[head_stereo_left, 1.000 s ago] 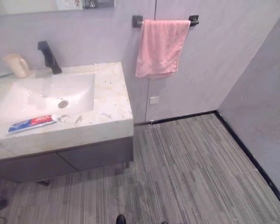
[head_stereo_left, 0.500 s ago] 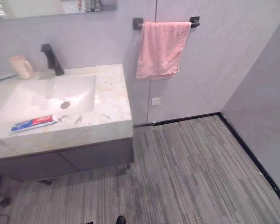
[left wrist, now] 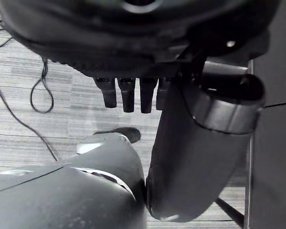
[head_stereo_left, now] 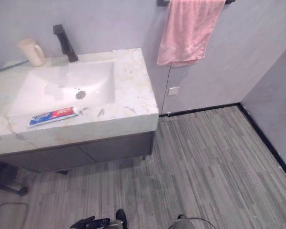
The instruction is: Organize the bathroom.
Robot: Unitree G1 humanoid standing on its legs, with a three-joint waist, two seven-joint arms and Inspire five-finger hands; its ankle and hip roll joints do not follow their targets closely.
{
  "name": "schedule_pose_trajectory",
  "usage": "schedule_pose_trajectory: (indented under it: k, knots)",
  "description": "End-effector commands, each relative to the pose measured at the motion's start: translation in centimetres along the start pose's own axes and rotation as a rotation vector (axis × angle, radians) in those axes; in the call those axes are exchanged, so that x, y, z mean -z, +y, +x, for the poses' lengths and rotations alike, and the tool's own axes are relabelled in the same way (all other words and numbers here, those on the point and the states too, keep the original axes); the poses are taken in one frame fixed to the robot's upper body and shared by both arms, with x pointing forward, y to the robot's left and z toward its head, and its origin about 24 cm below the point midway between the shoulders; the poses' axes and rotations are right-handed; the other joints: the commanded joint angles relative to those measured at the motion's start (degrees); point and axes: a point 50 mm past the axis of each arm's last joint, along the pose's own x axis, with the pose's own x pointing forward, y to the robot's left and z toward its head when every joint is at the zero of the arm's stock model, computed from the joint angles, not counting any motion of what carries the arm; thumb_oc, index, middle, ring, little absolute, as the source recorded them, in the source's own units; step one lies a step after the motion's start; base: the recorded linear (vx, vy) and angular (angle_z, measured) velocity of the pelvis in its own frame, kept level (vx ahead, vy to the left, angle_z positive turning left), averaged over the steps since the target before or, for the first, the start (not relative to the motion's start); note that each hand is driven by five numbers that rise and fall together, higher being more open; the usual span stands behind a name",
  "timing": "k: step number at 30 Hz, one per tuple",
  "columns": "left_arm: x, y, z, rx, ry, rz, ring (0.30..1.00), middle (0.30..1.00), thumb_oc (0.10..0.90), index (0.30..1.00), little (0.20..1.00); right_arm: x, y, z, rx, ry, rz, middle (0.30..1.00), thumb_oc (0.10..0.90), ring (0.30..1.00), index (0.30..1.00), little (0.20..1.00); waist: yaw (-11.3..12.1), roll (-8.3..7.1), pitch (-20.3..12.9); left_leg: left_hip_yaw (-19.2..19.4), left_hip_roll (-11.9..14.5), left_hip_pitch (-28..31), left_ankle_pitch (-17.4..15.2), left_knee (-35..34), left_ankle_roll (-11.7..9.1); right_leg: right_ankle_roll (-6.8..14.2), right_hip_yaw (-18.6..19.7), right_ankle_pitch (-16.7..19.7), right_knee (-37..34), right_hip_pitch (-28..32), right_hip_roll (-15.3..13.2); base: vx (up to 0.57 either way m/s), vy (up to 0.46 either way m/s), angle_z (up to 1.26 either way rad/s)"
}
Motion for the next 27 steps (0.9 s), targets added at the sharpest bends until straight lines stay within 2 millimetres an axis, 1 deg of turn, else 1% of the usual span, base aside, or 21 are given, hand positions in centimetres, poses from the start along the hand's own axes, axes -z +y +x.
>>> schedule_pose_trajectory:
  k: [1, 2, 3, 4, 6, 7, 9, 10, 11, 12, 13, 14, 15, 16, 17, 19, 20, 22, 24, 25, 27]
  knots:
    - [2.0, 2.4, -0.6, -0.072, 0.059, 0.041, 0.9, 0.9, 0.8, 0.9, 0.9, -0.6, -2.0, -0.2, 0.023, -0.047, -0.093, 0.9, 0.8, 0.9, 0.9, 0.9, 1.3, 2.79, 0.0, 1.9, -1.4, 5.0, 0.5, -7.3, 1.8, 0.7, -0.4, 6.3, 2.0, -6.0, -1.0, 0.19, 0.346, -0.53]
    - [2.0, 2.8, -0.7, -0.096, 0.064, 0.049, 0.9, 0.9, 0.8, 0.9, 0.9, -0.3, -1.8, -0.3, 0.013, -0.039, -0.093, 0.9, 0.8, 0.9, 0.9, 0.9, 1.3, 2.76, 0.0, 1.8, -1.9, 5.3, 0.8, -8.3, 2.3, 0.2, -0.2, 4.1, 3.9, -6.7, 2.3, 0.2, 0.292, -0.56]
    - [1.9, 2.9, -0.7, -0.101, 0.063, 0.051, 0.9, 0.9, 0.8, 0.9, 0.9, -0.2, -1.7, -0.3, 0.01, -0.035, -0.085, 0.9, 0.8, 0.9, 0.9, 0.9, 1.1, 2.5, -0.1, 1.5, -2.4, 5.4, 1.1, -8.6, 2.3, 0.3, 0.1, 3.3, 3.8, -6.9, 4.1, 0.25, 0.161, -0.41]
    - [1.4, 3.2, -0.7, -0.113, 0.062, 0.069, 0.9, 0.9, 0.8, 0.9, 0.9, 0.4, -1.2, -0.3, 0.004, -0.017, -0.054, 0.9, 0.8, 0.9, 0.9, 0.9, 0.1, 1.6, -0.3, 0.6, -3.7, 5.6, 1.5, -9.4, 2.5, 0.8, 0.4, 2.0, 2.1, -7.5, 8.5, 0.21, 0.059, -0.19]
    - [0.7, 3.3, -0.7, -0.124, 0.063, 0.107, 0.9, 0.9, 0.8, 0.9, 0.9, 1.5, -0.8, -0.4, 0.0, 0.005, -0.028, 0.9, 0.8, 0.9, 0.9, 0.9, -1.1, 0.43, -0.9, -0.3, -6.0, 5.8, 1.8, -10.1, 2.5, 1.4, -0.5, 3.4, -2.4, -9.0, 12.5, 0.31, 0.072, 0.27]
    - [0.1, 3.0, -0.5, -0.122, 0.049, 0.126, 0.9, 0.9, 0.8, 0.9, 0.9, 3.0, -0.5, -0.6, -0.008, 0.037, -0.022, 0.9, 0.8, 0.9, 0.9, 0.9, -2.6, -0.52, -1.1, -1.5, -9.0, 7.1, 1.3, -11.0, 2.3, 2.2, -2.9, 6.7, -5.9, -12.2, 15.9, 0.34, 0.083, 0.5]
    - [-0.7, 2.7, -0.4, -0.122, 0.021, 0.14, 0.9, 0.9, 0.8, 0.9, 0.9, 4.0, -0.2, -0.7, -0.019, 0.059, -0.024, 0.9, 0.8, 0.9, 0.9, 0.9, -3.3, -0.73, -1.2, -2.3, -10.4, 7.4, 0.5, -10.3, 2.4, 1.6, -5.1, 6.7, -4.5, -14.4, 17.6, 0.25, 0.058, 0.35]
    - [-0.7, 2.7, -0.4, -0.122, 0.021, 0.14, 0.9, 0.9, 0.8, 0.9, 0.9, 4.0, -0.2, -0.7, -0.019, 0.059, -0.024, 0.9, 0.8, 0.9, 0.9, 0.9, -3.3, -0.71, -1.2, -2.4, -10.4, 7.3, 0.5, -10.2, 2.4, 1.6, -5.2, 6.6, -4.4, -14.5, 17.6, 0.21, 0.019, 0.48]
    - [-1.8, 2.4, -0.3, -0.121, -0.008, 0.134, 0.9, 0.9, 0.8, 0.9, 0.9, 4.2, -0.4, -0.7, -0.023, 0.066, -0.009, 0.9, 0.8, 0.9, 0.9, 0.9, -4.0, -1.1, -1.3, -3.4, -11.9, 7.8, -0.9, -8.3, 2.4, 0.8, -5.3, 7.2, -5.4, -13.9, 18.5, 0.33, -0.001, 0.62]
    - [-2.5, 1.6, -0.2, -0.12, -0.029, 0.11, 0.9, 0.9, 0.8, 0.9, 0.9, 4.8, -0.5, -0.8, -0.02, 0.087, 0.001, 0.9, 0.8, 0.9, 0.9, 0.9, -4.4, 0.19, -1.6, -4.3, -11.9, 9.1, -1.1, -5.4, 1.7, -1.3, -5.3, 4.2, -2.4, -12.0, 19.3, 0.34, 0.007, 0.59]
    - [-2.6, 1.6, -0.2, -0.114, -0.03, 0.101, 0.9, 0.9, 0.8, 0.9, 0.9, 4.7, -0.6, -0.8, -0.016, 0.088, 0.001, 0.9, 0.8, 0.9, 0.9, 0.9, -4.4, 0.42, -1.6, -4.4, -11.7, 9.1, 0.0, -3.4, 1.2, -1.8, -5.4, 3.6, -2.0, -11.8, 19.2, 0.33, 0.037, 0.96]
    - [-3.1, 1.1, -0.1, -0.098, -0.056, 0.06, 0.9, 0.9, 0.8, 0.9, 0.9, 4.5, -0.7, -0.8, 0.001, 0.075, 0.014, 0.9, 0.8, 0.9, 0.9, 0.9, -4.5, 1.18, -1.5, -3.9, -10.5, 8.2, 4.7, 6.3, -1.1, -3.5, -5.2, 1.6, -1.5, -9.7, 18.7, 0.17, 0.03, 1.0]
    - [-3.3, 1.0, -0.1, -0.103, -0.058, 0.072, 0.9, 0.9, 0.8, 0.9, 0.9, 4.2, -0.8, -0.8, 0.003, 0.062, 0.014, 0.9, 0.8, 0.9, 0.9, 0.9, -4.6, 1.2, -1.3, -3.3, -9.8, 6.9, 6.8, 11.8, -2.1, -4.1, -4.8, 1.2, -2.1, -8.1, 18.4, 0.27, -0.01, 1.01]
    - [-3.3, 1.0, -0.2, -0.113, -0.071, 0.006, 0.9, 0.9, 0.8, 0.9, 0.9, 3.5, -1.0, -0.7, 0.008, 0.029, -0.009, 0.9, 0.8, 0.9, 0.9, 0.9, -4.4, 0.45, -1.2, -1.7, -7.9, 0.3, 11.0, 25.6, -3.6, -4.9, -3.5, 1.2, -3.5, -4.3, 17.0, 0.24, -0.067, 0.53]
    - [-3.1, 1.4, -0.2, -0.154, -0.076, -0.046, 0.9, 0.9, 0.8, 0.9, 0.9, 2.8, -1.1, -0.6, 0.01, 0.001, -0.008, 0.9, 0.8, 0.9, 0.9, 0.9, -3.8, 0.04, -1.3, -0.6, -5.4, -2.7, 8.7, 28.6, -2.4, -5.1, -3.8, 1.1, -4.2, -2.4, 16.1, 0.24, -0.065, 0.25]
    - [-3.0, 2.6, -0.4, -0.244, -0.08, -0.171, 0.9, 0.9, 0.8, 0.9, 0.9, 1.8, -1.0, -0.5, 0.009, -0.035, -0.033, 0.9, 0.8, 0.9, 0.9, 0.9, -3.3, -0.5, -1.4, 0.4, -2.1, -1.8, 5.6, 25.7, 0.0, -5.3, -3.9, 0.9, -4.2, -0.6, 15.5, 0.21, 0.002, -0.25]
    - [-2.8, 4.2, -0.8, -0.37, -0.095, -0.27, 0.9, 0.9, 0.8, 0.9, 0.9, 1.2, -0.7, -0.4, 0.004, -0.051, -0.049, 0.9, 0.8, 0.9, 0.9, 0.9, -3.0, -0.77, -1.9, 0.6, -0.1, 1.6, 5.1, 17.5, 1.0, -5.1, -3.9, 0.2, -3.5, -0.3, 15.4, 0.23, 0.076, -0.34]
    - [-3.0, 5.7, -1.3, -0.484, -0.121, -0.407, 0.9, 0.9, 0.8, 0.9, 0.9, 0.7, -0.4, -0.3, 0.005, -0.067, -0.062, 0.9, 0.8, 0.9, 0.9, 0.9, -2.6, -0.51, -2.5, -1.3, 2.2, 4.9, 7.0, 5.6, 0.7, -4.9, -3.5, -1.0, -2.3, -0.4, 15.9, 0.16, 0.101, -0.11]
    - [-2.9, 7.0, -1.8, -0.617, -0.136, -0.531, 0.9, 0.9, 0.8, 0.9, 0.9, 0.6, -0.2, -0.3, 0.01, -0.078, -0.059, 0.9, 0.8, 0.9, 0.9, 0.9, -2.0, -0.65, -3.1, -3.8, 6.2, 7.1, 9.1, -4.5, -0.9, -4.3, -2.8, -2.1, -2.9, 0.9, 16.0, 0.14, 0.089, 0.01]
    - [-2.4, 7.7, -2.1, -0.663, -0.137, -0.577, 0.9, 0.9, 0.8, 0.9, 0.9, 0.6, -0.2, -0.3, 0.012, -0.08, -0.049, 0.9, 0.8, 0.9, 0.9, 0.9, -1.3, -0.79, -3.4, -6.2, 7.7, 7.2, 10.8, -7.6, -2.0, -3.9, -2.3, -2.3, -3.6, 1.8, 16.0, 0.12, 0.07, 0.13]
    - [-2.0, 8.1, -2.3, -0.712, -0.131, -0.617, 0.9, 0.9, 0.8, 0.9, 0.9, 0.5, -0.2, -0.3, 0.013, -0.082, -0.05, 0.9, 0.8, 0.9, 0.9, 0.9, -0.8, -1.07, -3.6, -8.3, 8.2, 7.4, 10.8, -8.5, -2.2, -3.6, -1.9, -2.3, -4.0, 2.3, 15.6, 0.11, 0.091, 0.2]
